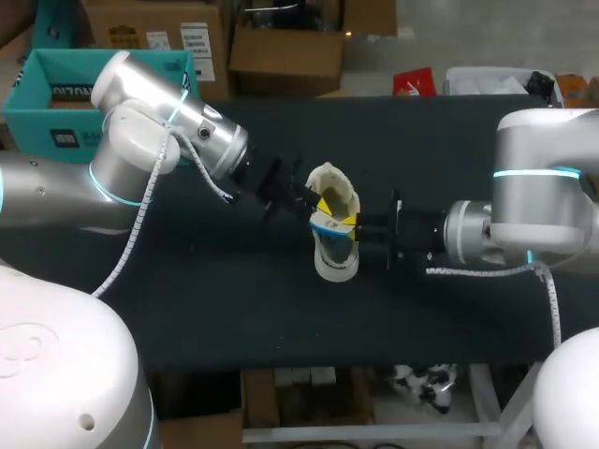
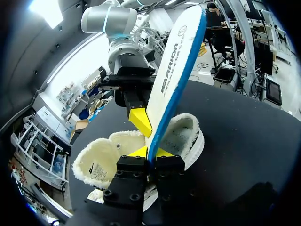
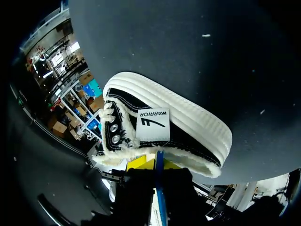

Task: Open the shoe tongue, take the insole out of the shoe, put the insole back into the shoe, and pack the shoe into the shoebox

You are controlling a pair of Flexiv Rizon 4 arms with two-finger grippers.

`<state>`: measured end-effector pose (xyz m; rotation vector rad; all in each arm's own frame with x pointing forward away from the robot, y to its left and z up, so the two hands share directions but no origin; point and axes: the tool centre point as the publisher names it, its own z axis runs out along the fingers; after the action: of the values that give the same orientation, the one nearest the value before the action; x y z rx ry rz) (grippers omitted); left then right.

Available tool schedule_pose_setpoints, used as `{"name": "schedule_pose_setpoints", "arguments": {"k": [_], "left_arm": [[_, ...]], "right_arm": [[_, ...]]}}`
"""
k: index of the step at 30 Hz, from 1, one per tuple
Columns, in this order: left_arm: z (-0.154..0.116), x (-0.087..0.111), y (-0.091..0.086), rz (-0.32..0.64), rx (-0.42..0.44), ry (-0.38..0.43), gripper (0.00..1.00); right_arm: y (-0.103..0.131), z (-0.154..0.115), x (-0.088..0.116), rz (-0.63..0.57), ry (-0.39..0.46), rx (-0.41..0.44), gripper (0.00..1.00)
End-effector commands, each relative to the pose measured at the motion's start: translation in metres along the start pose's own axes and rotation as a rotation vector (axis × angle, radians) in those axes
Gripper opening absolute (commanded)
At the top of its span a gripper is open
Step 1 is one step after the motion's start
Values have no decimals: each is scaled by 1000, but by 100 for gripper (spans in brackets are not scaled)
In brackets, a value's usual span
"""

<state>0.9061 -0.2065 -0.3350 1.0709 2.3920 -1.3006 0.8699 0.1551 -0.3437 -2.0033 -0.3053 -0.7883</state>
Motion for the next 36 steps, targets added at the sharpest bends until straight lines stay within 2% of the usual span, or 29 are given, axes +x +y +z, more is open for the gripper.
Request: {"name": "schedule_pose_setpoints", "arguments": {"k": [1, 5, 7, 8, 12, 16, 17, 18, 19, 22, 23, 24, 27, 28, 30, 31, 32, 33, 36], "left_arm": [[4, -6, 10, -14, 18, 12, 0], [4, -4, 12, -23, 19, 14, 1], [2, -1, 8, -20, 28, 18, 24], [0, 2, 4, -13, 33, 20, 31], [-12, 11, -12, 24, 68, 5, 42], [-16, 18, -29, 53, 85, -3, 39], [-16, 19, -31, 58, 87, -6, 34], [-16, 18, -32, 60, 87, -8, 24], [-15, 19, -34, 61, 88, -6, 20], [-8, 20, -36, 72, 75, 2, 20], [-7, 20, -36, 74, 72, 1, 15], [-5, 20, -35, 72, 68, 3, 0], [-4, 19, -33, 69, 57, -1, 0], [-4, 19, -32, 66, 53, -2, 0], [-4, 19, -30, 62, 45, -6, 0], [-4, 19, -29, 58, 44, -7, 0], [-4, 19, -27, 54, 41, -10, 0], [-5, 19, -26, 49, 40, -13, 0], [-5, 18, -22, 38, 40, -19, 0]], "right_arm": [[11, 10, 1, 13, -15, -6, 0], [13, 10, 2, 16, -15, -12, 0], [12, 9, 2, 15, -14, -13, 0], [12, 8, 2, 14, -14, -16, 0], [10, 4, 2, 15, -11, -24, 0], [11, 2, 0, 19, -7, -25, 0], [12, 1, 0, 20, -6, -25, 0], [12, 1, 0, 20, -6, -24, 0], [12, 1, -1, 21, -5, -24, 0], [13, 0, -1, 25, -4, -24, 0], [13, 0, -1, 30, -4, -21, 0], [14, -1, -1, 32, -4, -20, 0], [12, -3, -2, 40, -1, -16, 0], [7, -4, -3, 34, -1, -29, 35], [0, -7, -5, 27, 1, -51, 58], [-4, -9, -5, 23, 3, -64, 64], [-7, -10, -6, 21, 3, -70, 63], [-9, -11, -6, 18, 3, -72, 51], [-14, -12, -7, 11, 2, -82, 37]]}}
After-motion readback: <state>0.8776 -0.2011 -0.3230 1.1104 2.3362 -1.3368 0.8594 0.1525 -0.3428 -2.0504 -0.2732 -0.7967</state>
